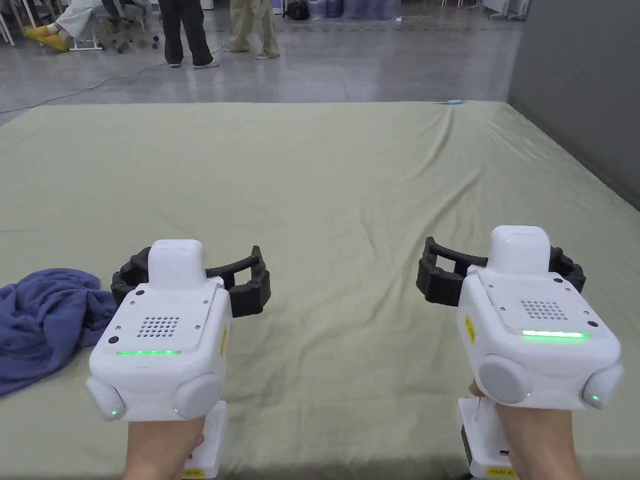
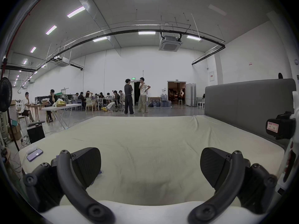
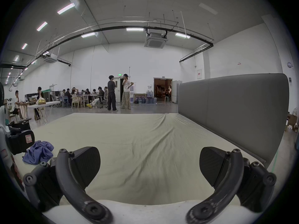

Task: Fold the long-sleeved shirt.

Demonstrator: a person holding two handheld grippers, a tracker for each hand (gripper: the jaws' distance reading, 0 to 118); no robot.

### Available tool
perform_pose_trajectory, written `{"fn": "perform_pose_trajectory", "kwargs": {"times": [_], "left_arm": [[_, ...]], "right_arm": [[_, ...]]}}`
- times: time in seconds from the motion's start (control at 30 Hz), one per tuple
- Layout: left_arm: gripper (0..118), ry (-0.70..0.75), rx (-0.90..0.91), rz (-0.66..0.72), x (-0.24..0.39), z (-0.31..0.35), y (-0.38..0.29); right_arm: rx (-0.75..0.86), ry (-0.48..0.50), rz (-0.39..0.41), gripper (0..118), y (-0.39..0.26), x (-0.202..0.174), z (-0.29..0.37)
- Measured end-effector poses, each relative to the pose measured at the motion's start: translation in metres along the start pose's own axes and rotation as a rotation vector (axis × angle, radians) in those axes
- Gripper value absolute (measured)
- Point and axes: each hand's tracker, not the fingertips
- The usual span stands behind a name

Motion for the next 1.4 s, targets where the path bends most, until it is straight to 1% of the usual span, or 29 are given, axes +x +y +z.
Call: {"fn": "perform_pose_trajectory", "kwargs": {"times": [0.23, 0.37, 0.57, 1.1, 1.4], "left_arm": [[118, 0.002, -0.001, -0.023, 0.002, 0.000, -0.003], [118, -0.003, 0.010, -0.009, 0.002, 0.001, 0.000], [118, -0.004, 0.004, -0.019, 0.003, 0.000, -0.003], [118, 0.003, -0.012, -0.004, -0.002, -0.004, -0.001], [118, 0.001, -0.031, -0.013, -0.001, -0.017, 0.000]], "right_arm": [[0.009, 0.008, -0.009, 118, 0.000, -0.001, 0.001], [0.008, 0.010, -0.007, 118, 0.001, -0.002, 0.001], [-0.001, 0.025, -0.027, 118, 0.001, -0.001, 0.002], [-0.010, 0.023, 0.003, 118, 0.002, -0.003, -0.004], [-0.006, 0.008, 0.014, 118, 0.005, 0.001, -0.015]]}}
